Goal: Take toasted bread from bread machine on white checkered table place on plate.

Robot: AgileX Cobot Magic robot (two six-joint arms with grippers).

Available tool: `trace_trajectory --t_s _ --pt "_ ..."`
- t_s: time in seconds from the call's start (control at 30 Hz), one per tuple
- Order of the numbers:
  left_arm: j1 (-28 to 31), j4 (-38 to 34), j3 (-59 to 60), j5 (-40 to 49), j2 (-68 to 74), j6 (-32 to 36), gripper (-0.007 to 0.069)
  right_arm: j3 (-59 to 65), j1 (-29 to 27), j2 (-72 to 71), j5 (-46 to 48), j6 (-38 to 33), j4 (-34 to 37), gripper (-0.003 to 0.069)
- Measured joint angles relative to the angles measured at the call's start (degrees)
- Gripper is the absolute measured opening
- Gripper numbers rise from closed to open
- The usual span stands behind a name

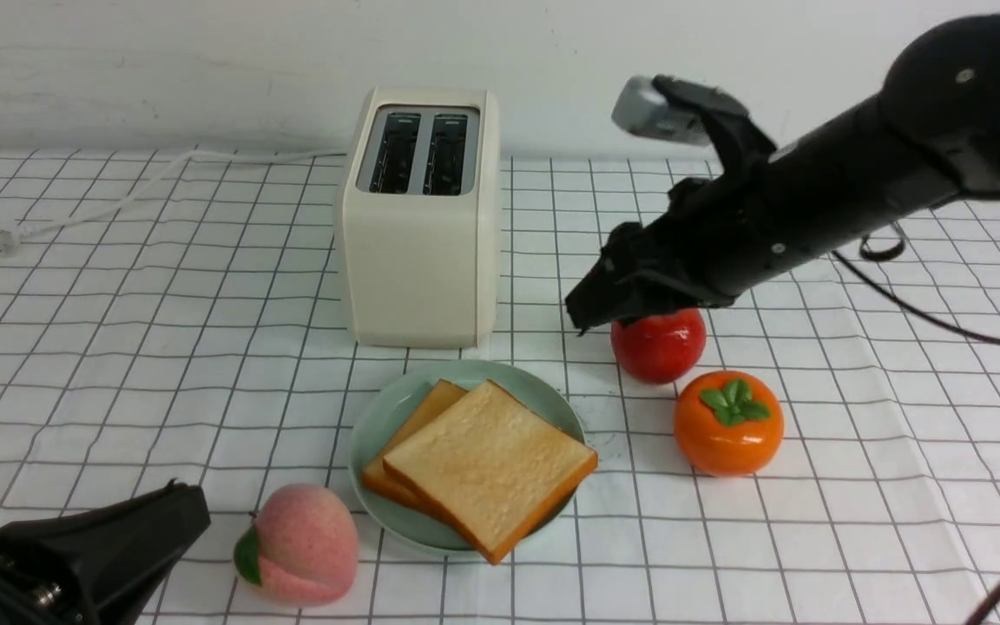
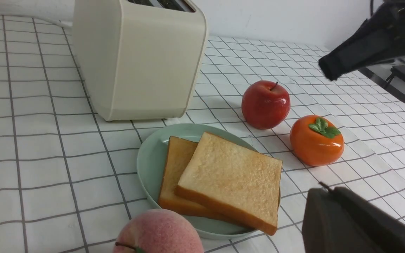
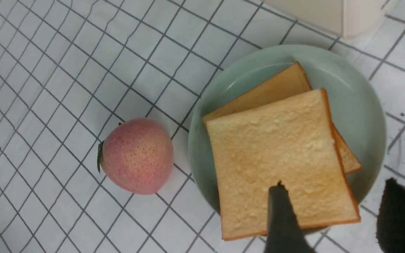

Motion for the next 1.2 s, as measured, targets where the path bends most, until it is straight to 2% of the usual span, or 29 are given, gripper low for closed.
trace_trajectory --t_s 0.03,0.07,0.3,0.33,0.47,0.5,0.63,0.97,1.2 --pt "0.0 0.0 0.0 0.0 0.0 0.0 -0.0013 0.0 0.0 -0.7 0.1 0.3 -0.3 0.0328" --pt "0.0 0.0 -0.5 -0.2 0.0 0.0 -0.0013 0.0 0.0 -4.4 1.6 2.9 -3.4 0.0251" --pt "0.0 0.0 -4.2 -3.2 0.0 0.0 -0.0013 0.3 0.0 -18.9 10.1 13.2 -15.6 0.0008" --pt "0.0 0.0 -4.3 -3.2 0.0 0.0 -0.0013 0.3 0.0 -19.3 10.3 13.6 -15.6 0.0008" --pt "0.0 0.0 -5.1 -3.3 -2.5 0.0 -0.0013 5.5 0.0 -29.3 14.5 22.6 -26.6 -0.0008" --pt "0.0 0.0 -5.1 -3.3 -3.0 0.0 -0.0013 5.9 0.0 -29.8 14.6 23.0 -27.0 -0.0008" --pt "0.0 0.0 -5.1 -4.7 -10.4 0.0 -0.0013 16.6 0.0 -41.3 15.8 30.3 -34.0 -0.0005" --pt "0.0 0.0 -2.9 -5.7 -27.8 -2.4 -0.0013 40.7 0.0 -68.9 14.0 39.9 -36.2 -0.0003" --pt "0.0 0.0 5.0 -5.7 -29.1 -5.4 -0.0010 53.5 0.0 -88.5 5.9 47.4 -40.2 0.0000"
